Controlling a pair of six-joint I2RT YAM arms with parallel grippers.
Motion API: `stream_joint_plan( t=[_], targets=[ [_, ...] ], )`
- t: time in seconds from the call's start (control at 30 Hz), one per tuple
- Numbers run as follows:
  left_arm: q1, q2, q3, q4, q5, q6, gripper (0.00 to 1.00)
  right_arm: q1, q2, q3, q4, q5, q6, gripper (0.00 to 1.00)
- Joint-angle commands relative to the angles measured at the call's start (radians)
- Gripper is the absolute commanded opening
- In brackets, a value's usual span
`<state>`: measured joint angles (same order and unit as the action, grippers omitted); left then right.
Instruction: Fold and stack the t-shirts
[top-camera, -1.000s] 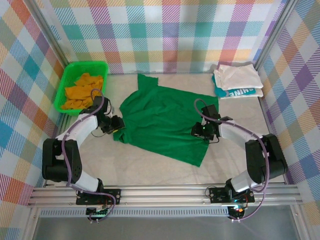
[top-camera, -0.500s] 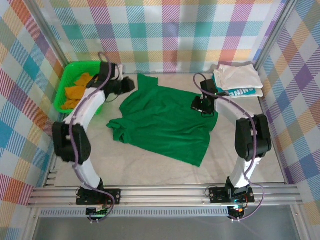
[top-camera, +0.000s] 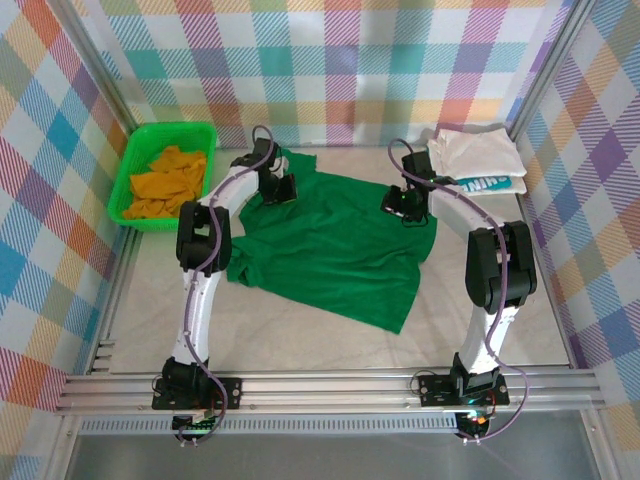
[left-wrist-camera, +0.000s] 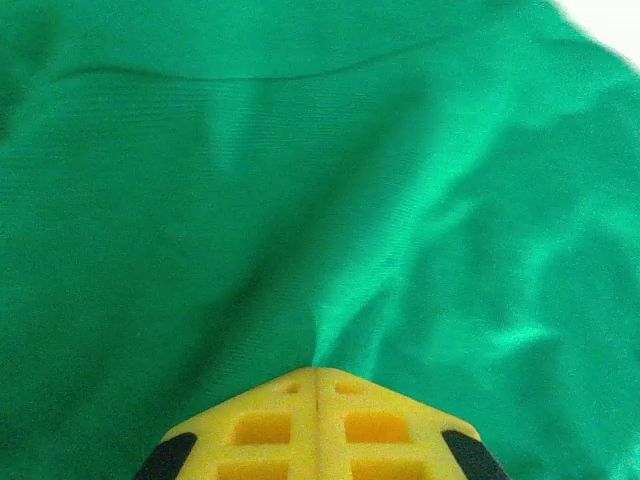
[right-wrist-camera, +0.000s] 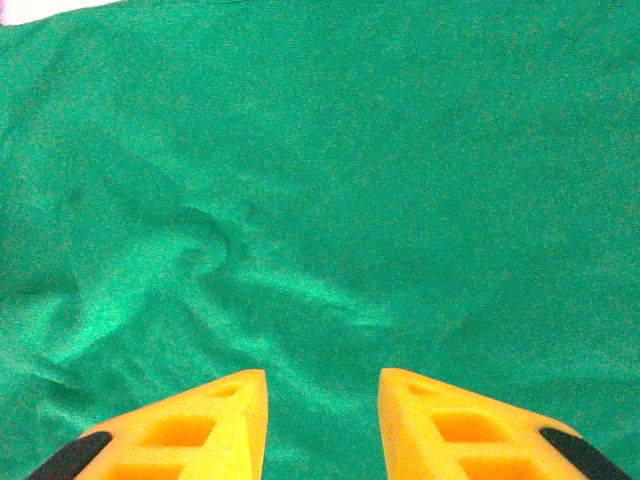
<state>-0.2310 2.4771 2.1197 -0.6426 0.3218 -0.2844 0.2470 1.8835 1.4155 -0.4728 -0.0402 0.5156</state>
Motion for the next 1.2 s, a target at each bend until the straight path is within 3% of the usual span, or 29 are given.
stream_joint_plan(
  t=[0.0,0.17,0.23,0.47,0.57,0.73,0.87,1.17],
  targets=[
    [0.04,0.016,0.051,-0.017,-0.076,-0.043,0.0,-0.012,-0.007,-0.013,-0.011,-0.028,0.011,0.36],
    [0.088,0.037,0.018,0.002,-0.068,-0.069,0.0,-0.017,0.022,-0.013,0.0,-0.046,0.016,0.36],
    [0.107,0.023,-0.046,0.034,-0.009,-0.091,0.0,-0.021,0.036,-0.012,0.006,-0.053,0.021,0.36],
    [0.11,-0.243,-0.61,0.337,-0.011,-0.174,0.0,-0.021,0.114,0.022,0.007,-0.095,0.023,0.36],
    [0.107,-0.279,-0.684,0.357,-0.002,-0.172,0.0,-0.02,0.144,0.048,-0.001,-0.079,0.011,0.36],
    [0.097,-0.239,-0.551,0.323,0.056,-0.177,0.0,-0.027,0.277,0.171,-0.064,-0.02,0.0,0.36],
    [0.072,-0.22,-0.42,0.281,0.005,-0.165,0.0,-0.045,0.349,0.243,-0.072,-0.027,0.037,0.34],
    [0.151,0.034,-0.01,0.057,-0.039,-0.11,0.0,-0.127,0.47,0.357,-0.066,-0.135,0.124,0.34]
  ],
)
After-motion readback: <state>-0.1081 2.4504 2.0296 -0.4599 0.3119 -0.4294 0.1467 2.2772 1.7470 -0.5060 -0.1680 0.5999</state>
